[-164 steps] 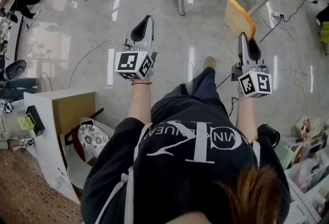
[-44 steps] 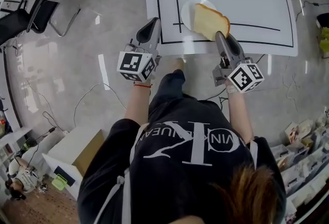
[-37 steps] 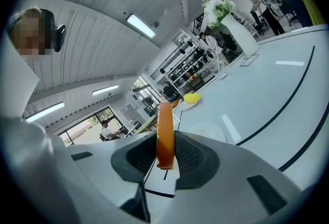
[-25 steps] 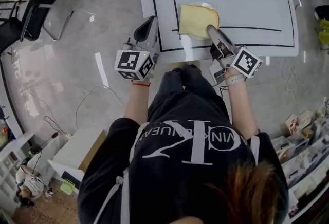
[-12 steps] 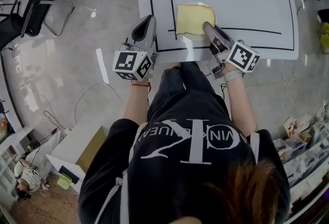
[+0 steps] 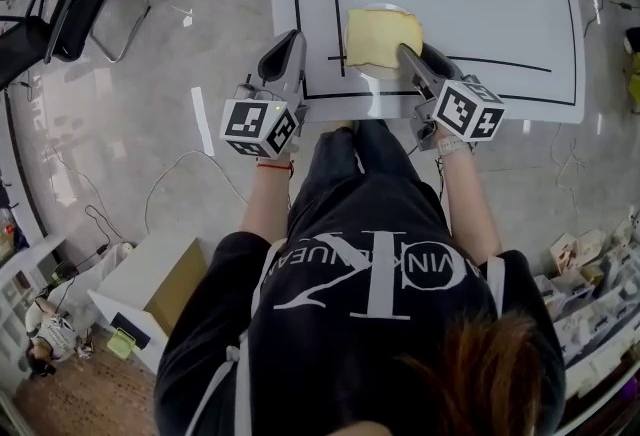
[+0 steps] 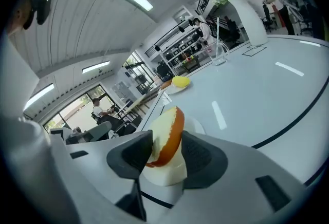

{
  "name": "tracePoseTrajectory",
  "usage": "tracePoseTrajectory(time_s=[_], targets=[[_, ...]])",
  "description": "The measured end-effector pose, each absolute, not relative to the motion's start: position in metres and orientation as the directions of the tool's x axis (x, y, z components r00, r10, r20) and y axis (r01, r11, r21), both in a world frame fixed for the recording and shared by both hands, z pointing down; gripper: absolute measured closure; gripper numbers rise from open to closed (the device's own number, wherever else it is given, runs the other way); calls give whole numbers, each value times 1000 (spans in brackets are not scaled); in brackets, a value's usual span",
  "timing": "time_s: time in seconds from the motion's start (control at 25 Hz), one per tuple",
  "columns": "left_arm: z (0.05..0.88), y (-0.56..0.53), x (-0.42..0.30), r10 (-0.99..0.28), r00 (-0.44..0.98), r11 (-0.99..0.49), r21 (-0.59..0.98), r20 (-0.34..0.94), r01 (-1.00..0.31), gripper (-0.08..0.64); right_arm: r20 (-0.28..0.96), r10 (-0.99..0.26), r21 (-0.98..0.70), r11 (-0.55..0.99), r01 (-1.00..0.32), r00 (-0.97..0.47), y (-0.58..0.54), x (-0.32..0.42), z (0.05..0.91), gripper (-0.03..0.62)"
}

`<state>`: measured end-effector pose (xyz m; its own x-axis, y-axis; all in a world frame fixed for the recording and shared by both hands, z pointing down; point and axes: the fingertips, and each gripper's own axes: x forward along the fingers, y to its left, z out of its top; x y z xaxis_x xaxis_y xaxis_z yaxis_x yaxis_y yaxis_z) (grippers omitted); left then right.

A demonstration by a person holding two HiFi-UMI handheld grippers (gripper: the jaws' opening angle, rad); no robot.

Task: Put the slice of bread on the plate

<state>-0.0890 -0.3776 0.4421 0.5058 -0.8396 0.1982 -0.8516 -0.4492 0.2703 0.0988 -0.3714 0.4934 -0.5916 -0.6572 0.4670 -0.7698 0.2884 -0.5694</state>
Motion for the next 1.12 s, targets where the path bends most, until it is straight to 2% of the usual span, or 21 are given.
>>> tracePoseTrajectory(time_s=[0.28, 0.4, 0.68, 0.88, 1.0, 1.12], targets=[[446, -372, -89, -841, 497, -437, 274, 212, -857, 552, 564, -649, -402, 323, -857, -510, -374, 106, 506, 389], [448, -372, -87, -841, 497, -437, 274, 215, -857, 552, 601, -640, -323, 353, -878, -478, -374, 110, 513, 391], [448, -373, -87, -841, 497, -436, 274, 215, -857, 552, 609, -648, -254, 387, -886, -458, -375, 111, 513, 390], [444, -375, -83, -841, 501, -443, 269, 207, -855, 552, 572, -677, -250, 394, -884, -464, -379, 120, 502, 394], [439, -379, -82, -843, 500, -446, 261, 198, -856, 552, 520, -709, -234, 418, -878, -476, -384, 123, 487, 452], [432, -384, -81, -848, 498, -450, 251, 183, -857, 552, 465, -745, -208, 433, -877, -478, -388, 128, 469, 576]])
